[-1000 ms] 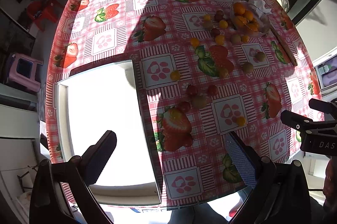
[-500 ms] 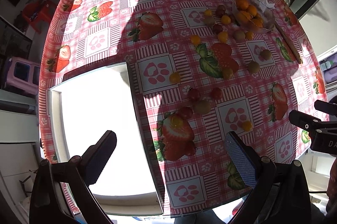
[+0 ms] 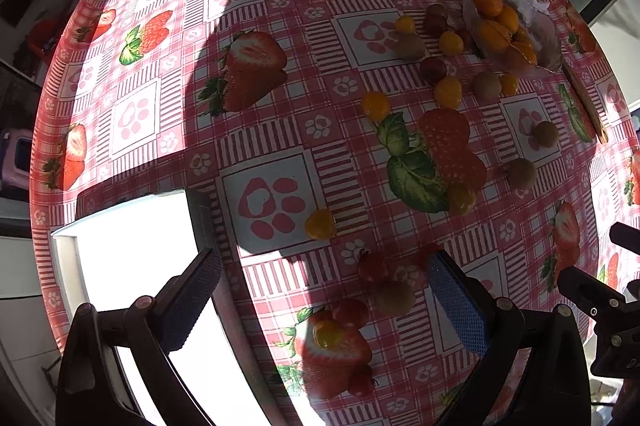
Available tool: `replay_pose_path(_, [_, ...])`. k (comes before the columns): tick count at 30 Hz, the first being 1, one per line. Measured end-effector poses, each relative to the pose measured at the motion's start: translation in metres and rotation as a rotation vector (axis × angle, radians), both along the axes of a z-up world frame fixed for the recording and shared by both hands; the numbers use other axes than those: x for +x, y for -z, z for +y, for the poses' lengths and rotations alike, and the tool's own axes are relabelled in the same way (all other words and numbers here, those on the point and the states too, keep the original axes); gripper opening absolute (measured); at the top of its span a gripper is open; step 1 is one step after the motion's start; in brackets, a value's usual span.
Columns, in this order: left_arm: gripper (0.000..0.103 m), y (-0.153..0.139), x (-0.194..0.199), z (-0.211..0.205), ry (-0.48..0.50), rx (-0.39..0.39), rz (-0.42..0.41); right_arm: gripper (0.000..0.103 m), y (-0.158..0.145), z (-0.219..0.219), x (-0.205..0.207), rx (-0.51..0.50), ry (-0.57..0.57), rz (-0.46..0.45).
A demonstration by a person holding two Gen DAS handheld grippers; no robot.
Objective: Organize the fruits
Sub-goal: 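Grasp a yellow tomato with the left tool while the right tool grasps a brown kiwi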
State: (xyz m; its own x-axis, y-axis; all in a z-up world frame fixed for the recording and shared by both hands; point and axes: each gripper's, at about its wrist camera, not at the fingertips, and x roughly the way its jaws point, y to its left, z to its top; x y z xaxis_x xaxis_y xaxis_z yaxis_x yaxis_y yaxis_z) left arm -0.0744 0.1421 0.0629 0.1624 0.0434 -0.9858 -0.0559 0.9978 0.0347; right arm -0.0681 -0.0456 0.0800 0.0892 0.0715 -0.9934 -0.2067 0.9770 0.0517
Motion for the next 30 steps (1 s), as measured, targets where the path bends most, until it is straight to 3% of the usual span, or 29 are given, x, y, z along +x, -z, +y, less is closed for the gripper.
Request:
replay_pose_path(6, [0.103, 0.019, 0.017, 0.002, -0.003, 0.005, 0.001, 0.103, 0.011, 0.002, 0.022, 0.002, -0.002, -0.019])
replay_pose_path(9, [0.085, 0.030, 0.020, 0.006, -0.014, -0.008, 0.036, 0.101, 0.019, 0.005, 0.032, 0.003, -0.006, -0.023])
replay_pose_path(17, [0.085, 0.043, 0.017, 0.010, -0.041, -0.014, 0.051, 0.081, 0.040, 0.021, 0.051, 0.012, -0.016, -0.009])
replay_pose_path(19, [0.081, 0.042, 0.016, 0.011, -0.038, -0.027, 0.050, 0.077, 0.044, 0.024, 0.053, 0.014, -0.018, -0.010])
replay_pose_path(22, [0.063, 0.039, 0.009, 0.010, -0.022, -0.044, 0.033, 0.068, 0.047, 0.029, 0.056, 0.011, -0.021, -0.012])
replay_pose_path(23, [0.053, 0.037, 0.009, 0.006, -0.016, -0.047, 0.026, 0.065, 0.046, 0.034, 0.057, 0.009, -0.027, -0.020])
replay_pose_path(25, [0.035, 0.034, 0.010, 0.001, -0.004, -0.057, 0.014, 0.047, 0.045, 0.041, 0.058, -0.009, -0.047, -0.037])
replay_pose_path(26, [0.022, 0.031, 0.012, 0.000, 0.000, -0.062, 0.012, 0.039, 0.045, 0.049, 0.061, -0.007, -0.053, -0.043])
replay_pose_path(27, [0.021, 0.030, 0.012, 0.001, -0.001, -0.074, 0.010, 0.031, 0.044, 0.052, 0.062, -0.002, -0.054, -0.043])
replay_pose_path(30, [0.021, 0.024, 0.012, 0.008, -0.026, -0.122, 0.003, 0.031, 0.041, 0.052, 0.065, 0.025, -0.032, -0.030])
